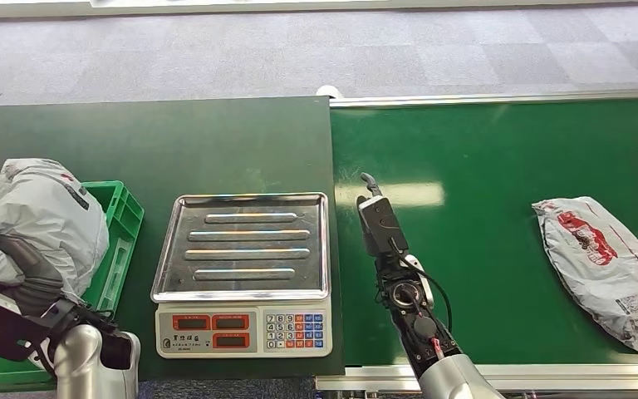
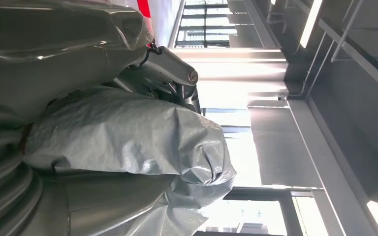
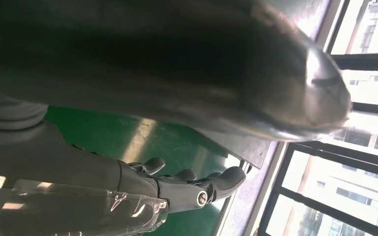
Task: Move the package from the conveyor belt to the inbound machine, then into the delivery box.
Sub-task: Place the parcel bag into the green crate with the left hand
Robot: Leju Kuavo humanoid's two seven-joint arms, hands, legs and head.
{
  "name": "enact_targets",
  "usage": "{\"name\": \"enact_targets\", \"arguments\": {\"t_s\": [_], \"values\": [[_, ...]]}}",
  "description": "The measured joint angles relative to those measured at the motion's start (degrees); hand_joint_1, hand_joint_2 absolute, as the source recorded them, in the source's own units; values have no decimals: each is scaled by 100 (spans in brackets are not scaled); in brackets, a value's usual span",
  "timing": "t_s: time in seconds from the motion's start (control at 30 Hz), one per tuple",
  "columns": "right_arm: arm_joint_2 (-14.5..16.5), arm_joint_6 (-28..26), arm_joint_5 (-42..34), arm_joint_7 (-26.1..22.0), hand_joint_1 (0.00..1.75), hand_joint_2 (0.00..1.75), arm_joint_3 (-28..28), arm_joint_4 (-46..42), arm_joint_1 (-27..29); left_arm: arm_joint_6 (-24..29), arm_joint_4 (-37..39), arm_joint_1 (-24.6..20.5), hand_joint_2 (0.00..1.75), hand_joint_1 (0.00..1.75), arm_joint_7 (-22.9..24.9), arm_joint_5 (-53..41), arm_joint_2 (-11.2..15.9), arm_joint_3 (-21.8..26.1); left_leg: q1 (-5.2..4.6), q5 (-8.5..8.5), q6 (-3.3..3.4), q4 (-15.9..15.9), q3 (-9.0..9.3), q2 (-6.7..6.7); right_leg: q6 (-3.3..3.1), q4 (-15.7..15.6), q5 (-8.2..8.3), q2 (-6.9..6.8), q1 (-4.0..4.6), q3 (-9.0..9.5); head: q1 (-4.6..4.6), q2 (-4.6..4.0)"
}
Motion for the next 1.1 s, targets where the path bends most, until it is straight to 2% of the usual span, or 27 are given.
{"name": "enact_targets", "arguments": {"t_s": [0.4, 0.83, 0.97, 1.0, 1.1], "values": [[8, -26, -30, 69, 0, 0, -2, -268, 143, -1, 416, -197, 175, 175, 0, -27, -23, 897, 0, 0, 0, 0, 0, 1, 0, 0, 0, 0, 0, 0, 0, 0], [15, 19, 3, 43, 0, 0, 1, -295, 154, 0, 496, -194, 175, 175, 0, -118, -52, 1489, 0, 0, 0, -1, -1, 0, 0, 0, 0, 0, 0, 1, 1, 0], [15, 17, -3, 16, 0, 0, 3, -286, 143, 0, 493, -194, 175, 164, -2, -180, -55, 1592, 0, 0, 0, -1, -1, 0, 0, 0, 0, 0, 0, 1, 1, 0], [17, 15, -7, 6, 0, 0, 4, -278, 135, 0, 493, -195, 131, 155, -2, -185, -55, 1619, 0, 0, 0, -1, -1, 0, 0, 0, 0, 0, 0, 1, 1, 0], [29, -11, -35, -37, 0, 0, 7, -241, 92, 0, 485, -196, 0, 43, -2, -190, -55, 1702, 0, 0, 0, -1, -1, 0, 0, 0, 0, 0, 0, 1, 1, 0]]}}
